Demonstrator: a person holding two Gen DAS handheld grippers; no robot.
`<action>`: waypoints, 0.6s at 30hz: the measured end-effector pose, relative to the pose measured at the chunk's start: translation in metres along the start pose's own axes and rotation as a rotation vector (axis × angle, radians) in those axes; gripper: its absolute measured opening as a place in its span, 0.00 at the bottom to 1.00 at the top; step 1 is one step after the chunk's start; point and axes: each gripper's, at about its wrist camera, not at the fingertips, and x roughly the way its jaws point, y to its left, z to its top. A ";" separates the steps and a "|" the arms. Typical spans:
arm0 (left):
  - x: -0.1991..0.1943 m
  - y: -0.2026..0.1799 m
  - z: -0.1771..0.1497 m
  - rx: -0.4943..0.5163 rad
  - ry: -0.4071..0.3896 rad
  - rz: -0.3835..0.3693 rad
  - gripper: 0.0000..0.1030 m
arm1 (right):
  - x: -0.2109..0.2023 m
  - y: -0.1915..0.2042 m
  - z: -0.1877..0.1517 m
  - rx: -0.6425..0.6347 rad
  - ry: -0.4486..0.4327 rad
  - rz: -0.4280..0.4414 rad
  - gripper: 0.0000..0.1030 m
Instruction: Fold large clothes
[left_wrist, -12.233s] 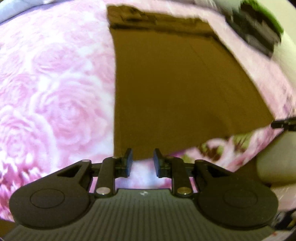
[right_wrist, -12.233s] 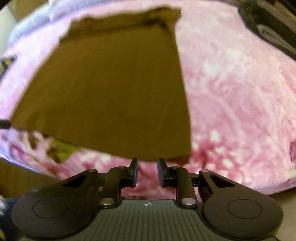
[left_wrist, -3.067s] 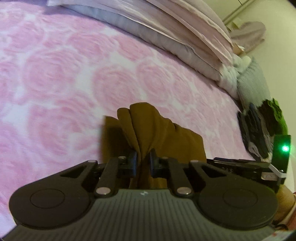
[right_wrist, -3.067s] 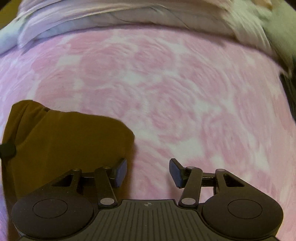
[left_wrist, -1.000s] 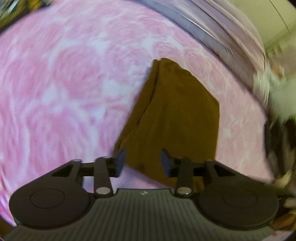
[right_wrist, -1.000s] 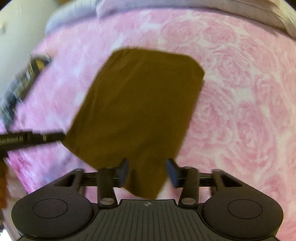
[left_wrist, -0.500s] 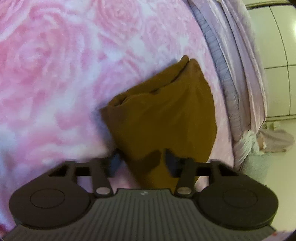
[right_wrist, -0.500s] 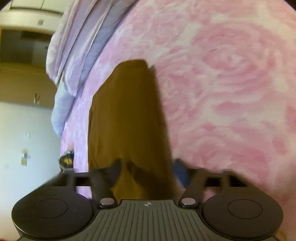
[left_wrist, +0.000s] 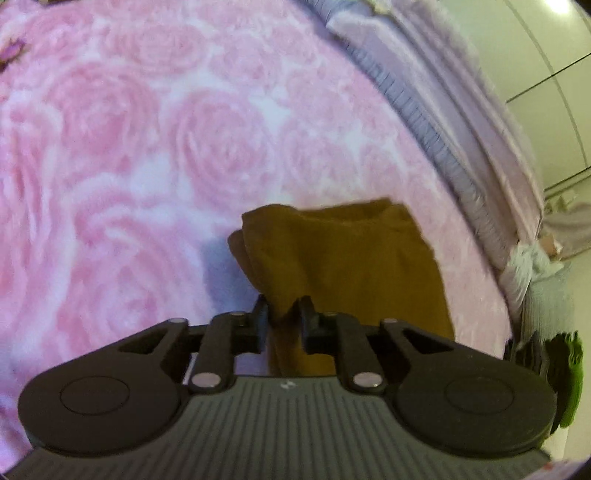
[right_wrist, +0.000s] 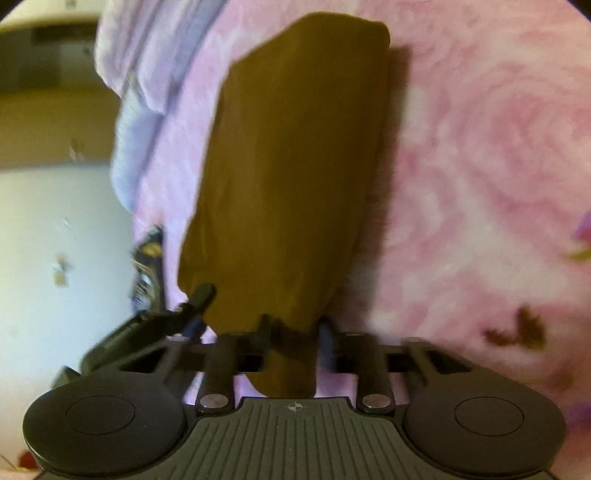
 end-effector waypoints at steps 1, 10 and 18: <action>-0.001 0.002 -0.003 -0.001 0.022 -0.013 0.25 | -0.006 -0.002 0.008 0.000 -0.020 -0.011 0.53; 0.005 0.015 -0.071 -0.208 0.177 -0.129 0.39 | -0.032 -0.028 0.106 -0.026 -0.184 0.024 0.62; -0.008 0.025 -0.051 -0.134 0.098 -0.100 0.07 | -0.029 -0.024 0.085 -0.026 -0.184 0.036 0.27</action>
